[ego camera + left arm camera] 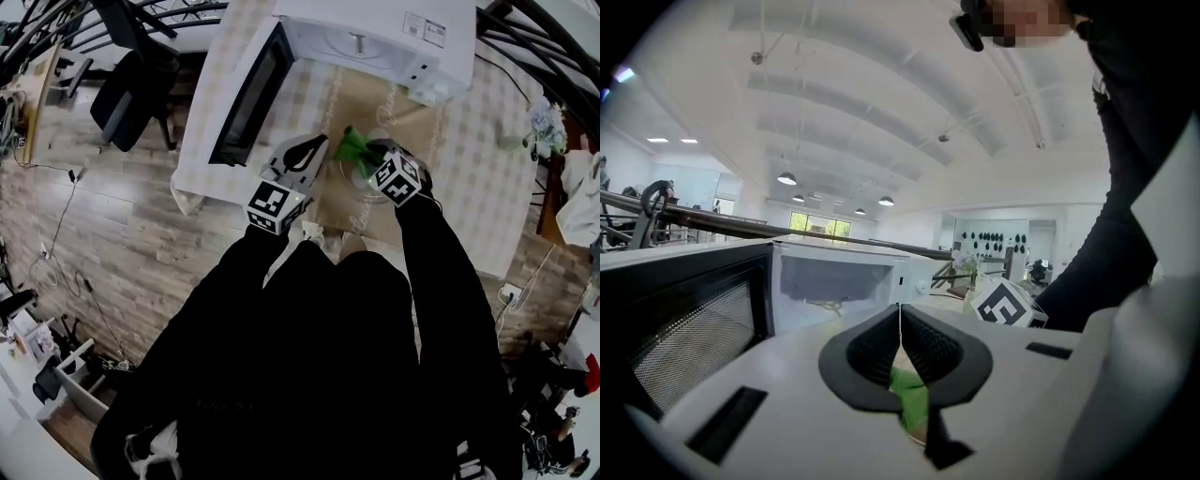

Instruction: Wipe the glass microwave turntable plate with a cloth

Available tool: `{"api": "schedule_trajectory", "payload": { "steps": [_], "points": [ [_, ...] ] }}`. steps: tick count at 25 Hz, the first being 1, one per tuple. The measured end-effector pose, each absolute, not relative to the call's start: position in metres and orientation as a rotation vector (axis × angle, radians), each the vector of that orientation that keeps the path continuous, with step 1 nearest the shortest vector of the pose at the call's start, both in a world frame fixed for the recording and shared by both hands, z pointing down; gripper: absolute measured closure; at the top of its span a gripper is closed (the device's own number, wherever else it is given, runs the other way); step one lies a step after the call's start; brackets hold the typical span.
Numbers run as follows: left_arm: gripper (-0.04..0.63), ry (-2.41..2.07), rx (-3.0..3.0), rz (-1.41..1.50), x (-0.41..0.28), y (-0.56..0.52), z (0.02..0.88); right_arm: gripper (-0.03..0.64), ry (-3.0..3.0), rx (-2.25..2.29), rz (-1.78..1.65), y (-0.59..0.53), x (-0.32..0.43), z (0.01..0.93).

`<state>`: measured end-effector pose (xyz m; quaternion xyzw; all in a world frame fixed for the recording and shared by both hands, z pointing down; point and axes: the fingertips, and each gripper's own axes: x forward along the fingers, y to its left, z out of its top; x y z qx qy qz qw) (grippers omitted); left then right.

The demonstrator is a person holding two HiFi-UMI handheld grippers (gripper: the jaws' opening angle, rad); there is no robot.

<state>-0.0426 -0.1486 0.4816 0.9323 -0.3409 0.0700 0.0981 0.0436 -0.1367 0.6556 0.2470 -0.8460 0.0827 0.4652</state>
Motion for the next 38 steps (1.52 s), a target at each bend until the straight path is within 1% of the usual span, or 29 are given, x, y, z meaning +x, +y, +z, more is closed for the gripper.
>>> {"api": "schedule_trajectory", "payload": {
  "steps": [7, 15, 25, 38],
  "points": [
    [0.574, -1.053, 2.720, 0.211, -0.065, -0.143, 0.491, 0.522, -2.107, 0.527, 0.179, -0.136, -0.013, 0.667],
    [0.574, -1.080, 2.676, 0.214, -0.078, -0.136, 0.502, 0.522, -2.084, 0.463, 0.132, -0.139, -0.044, 0.689],
    [0.574, -1.089, 2.663, 0.216, -0.082, -0.136, 0.503, 0.523, -2.042, 0.434, 0.098, -0.135, -0.040, 0.706],
    [0.574, -0.977, 2.729, 0.231, -0.046, -0.136, 0.496, 0.523, -2.002, 0.455, 0.133, -0.120, 0.003, 0.708]
  ]
}}
